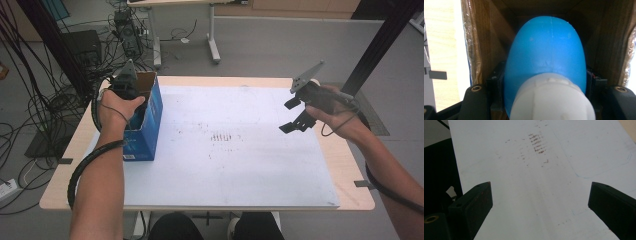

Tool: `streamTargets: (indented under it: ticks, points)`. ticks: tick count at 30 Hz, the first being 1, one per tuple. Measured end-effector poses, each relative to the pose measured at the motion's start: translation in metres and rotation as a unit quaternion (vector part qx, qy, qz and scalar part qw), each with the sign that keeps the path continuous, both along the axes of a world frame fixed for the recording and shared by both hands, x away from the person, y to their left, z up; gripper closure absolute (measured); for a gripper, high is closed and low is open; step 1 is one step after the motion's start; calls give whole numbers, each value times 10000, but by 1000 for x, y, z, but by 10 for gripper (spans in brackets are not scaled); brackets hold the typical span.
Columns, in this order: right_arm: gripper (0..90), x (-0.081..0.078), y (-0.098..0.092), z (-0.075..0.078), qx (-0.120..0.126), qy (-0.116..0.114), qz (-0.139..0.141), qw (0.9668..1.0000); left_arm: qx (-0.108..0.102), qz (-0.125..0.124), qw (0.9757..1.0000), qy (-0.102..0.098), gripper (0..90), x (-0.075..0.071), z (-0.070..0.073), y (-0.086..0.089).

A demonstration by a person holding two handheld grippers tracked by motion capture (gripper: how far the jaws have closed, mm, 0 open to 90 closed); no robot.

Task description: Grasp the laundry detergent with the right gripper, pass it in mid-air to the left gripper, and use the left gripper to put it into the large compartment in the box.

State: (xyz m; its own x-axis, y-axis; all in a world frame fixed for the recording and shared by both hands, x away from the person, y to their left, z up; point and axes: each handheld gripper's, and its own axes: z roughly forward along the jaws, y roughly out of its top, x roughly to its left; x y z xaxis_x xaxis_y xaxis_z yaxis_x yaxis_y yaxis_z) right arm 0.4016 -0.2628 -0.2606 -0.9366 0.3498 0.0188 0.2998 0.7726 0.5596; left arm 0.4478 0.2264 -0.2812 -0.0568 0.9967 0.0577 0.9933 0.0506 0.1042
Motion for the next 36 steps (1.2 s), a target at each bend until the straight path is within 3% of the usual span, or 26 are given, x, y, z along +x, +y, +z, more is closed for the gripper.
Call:
streamTargets:
  ticks: [21,30,36]
  points:
    - [56,-2,1,1,-25,-4,27,10000,-23,6,10000,-49,331,-1,3,0]
    - [56,-2,6,3,-15,-33,65,10000,134,13,9997,-188,291,-5,21,-4]
    - [57,-2,10,4,-69,-61,99,9999,129,-18,9995,-288,269,-11,35,-5]
